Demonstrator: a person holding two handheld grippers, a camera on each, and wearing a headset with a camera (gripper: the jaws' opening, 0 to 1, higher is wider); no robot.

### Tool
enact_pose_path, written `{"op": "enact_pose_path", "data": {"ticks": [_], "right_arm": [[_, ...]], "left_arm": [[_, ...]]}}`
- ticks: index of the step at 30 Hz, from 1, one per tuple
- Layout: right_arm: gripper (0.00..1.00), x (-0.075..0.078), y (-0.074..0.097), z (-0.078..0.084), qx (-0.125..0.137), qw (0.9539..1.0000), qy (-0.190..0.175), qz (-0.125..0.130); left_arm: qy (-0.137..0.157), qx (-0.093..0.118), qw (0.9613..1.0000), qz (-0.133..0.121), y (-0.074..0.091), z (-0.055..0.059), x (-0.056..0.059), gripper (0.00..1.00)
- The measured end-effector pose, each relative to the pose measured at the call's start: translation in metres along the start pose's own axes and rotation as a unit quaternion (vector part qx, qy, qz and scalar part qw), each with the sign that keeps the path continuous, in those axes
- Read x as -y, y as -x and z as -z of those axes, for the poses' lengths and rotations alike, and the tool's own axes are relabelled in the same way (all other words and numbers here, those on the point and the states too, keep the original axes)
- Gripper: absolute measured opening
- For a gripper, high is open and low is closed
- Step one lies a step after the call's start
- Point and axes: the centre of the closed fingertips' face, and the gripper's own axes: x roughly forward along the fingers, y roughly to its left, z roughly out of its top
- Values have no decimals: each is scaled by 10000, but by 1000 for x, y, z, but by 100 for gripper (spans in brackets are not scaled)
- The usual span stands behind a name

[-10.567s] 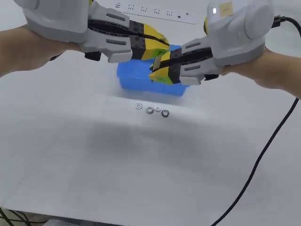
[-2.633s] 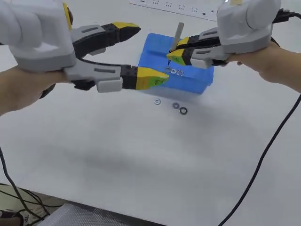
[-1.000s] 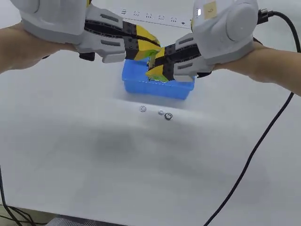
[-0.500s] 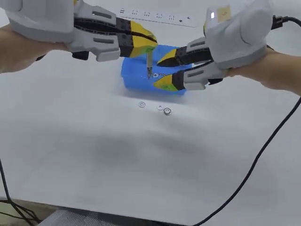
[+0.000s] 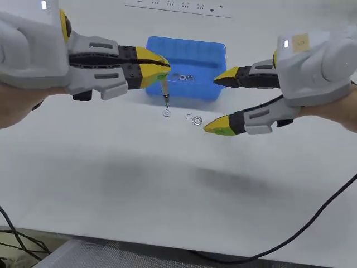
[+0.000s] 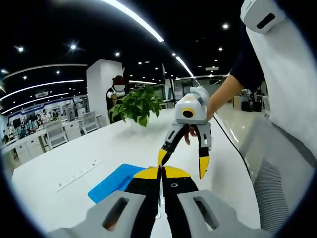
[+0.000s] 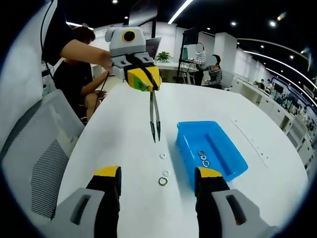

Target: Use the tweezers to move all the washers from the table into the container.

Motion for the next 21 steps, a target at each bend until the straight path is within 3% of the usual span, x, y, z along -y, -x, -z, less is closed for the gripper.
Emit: {"op": "enact_pose_path", "data": {"ticks": [6,11,21], "right_arm": [[75,-11,2,2,35,9998,-174,-49],[83,-28,-3,1,153,9981,-517,-285],[97,-45,-12,11,125,9955,-819,-455]], "left_arm": [[-25,-70,10000,-24,-9,2,5,5],[-79,-101,9999,55,-15,8,8,5],[58,-165,9998,86,-13,27,-1,5]]}}
